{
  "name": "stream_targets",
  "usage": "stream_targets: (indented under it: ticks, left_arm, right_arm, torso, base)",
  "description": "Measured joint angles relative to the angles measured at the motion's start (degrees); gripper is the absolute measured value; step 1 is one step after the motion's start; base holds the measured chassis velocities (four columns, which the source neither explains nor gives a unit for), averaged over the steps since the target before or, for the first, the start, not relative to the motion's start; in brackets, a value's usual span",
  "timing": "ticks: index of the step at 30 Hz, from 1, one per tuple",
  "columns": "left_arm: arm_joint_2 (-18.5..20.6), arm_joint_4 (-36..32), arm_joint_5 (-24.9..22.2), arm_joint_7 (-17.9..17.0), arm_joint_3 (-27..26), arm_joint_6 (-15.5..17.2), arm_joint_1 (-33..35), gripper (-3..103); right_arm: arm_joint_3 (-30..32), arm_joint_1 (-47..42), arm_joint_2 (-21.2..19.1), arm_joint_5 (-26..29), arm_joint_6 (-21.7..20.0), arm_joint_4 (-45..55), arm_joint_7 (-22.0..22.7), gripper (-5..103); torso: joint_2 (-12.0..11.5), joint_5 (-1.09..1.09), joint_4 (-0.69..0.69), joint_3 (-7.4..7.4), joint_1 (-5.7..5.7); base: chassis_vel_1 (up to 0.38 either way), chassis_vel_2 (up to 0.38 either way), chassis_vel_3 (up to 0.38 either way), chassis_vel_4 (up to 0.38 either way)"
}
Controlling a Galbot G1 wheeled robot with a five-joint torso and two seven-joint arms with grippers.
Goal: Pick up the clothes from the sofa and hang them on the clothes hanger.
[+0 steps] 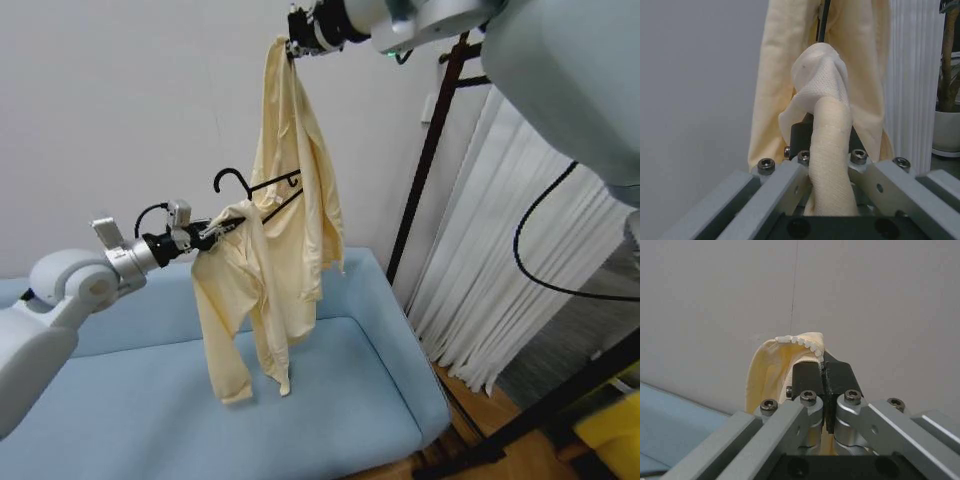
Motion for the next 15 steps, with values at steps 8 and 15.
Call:
stream_targets:
  ticks: [8, 15]
  left_arm:
    - [1.87, 7.08, -0.75, 2.07, 12.99, 0.27, -15.32, 3]
    - [-3.26, 14.44, 1.37, 3.61, 25.09, 0.56, -29.62, 3]
  right_arm:
    - [0.25, -0.34, 0.84, 2.65, -0.02, 1.17, 2.97, 1]
    - [1.80, 1.99, 2.38, 6.86, -0.02, 0.23, 5.17, 1]
  torso:
    - [0.00, -0.05, 0.01, 0.01, 0.01]
    - [0.00, 0.01, -0.01, 0.00, 0.00]
  base:
    - [0.000, 0.000, 0.000, 0.000]
    - [0.000, 0.000, 0.000, 0.000]
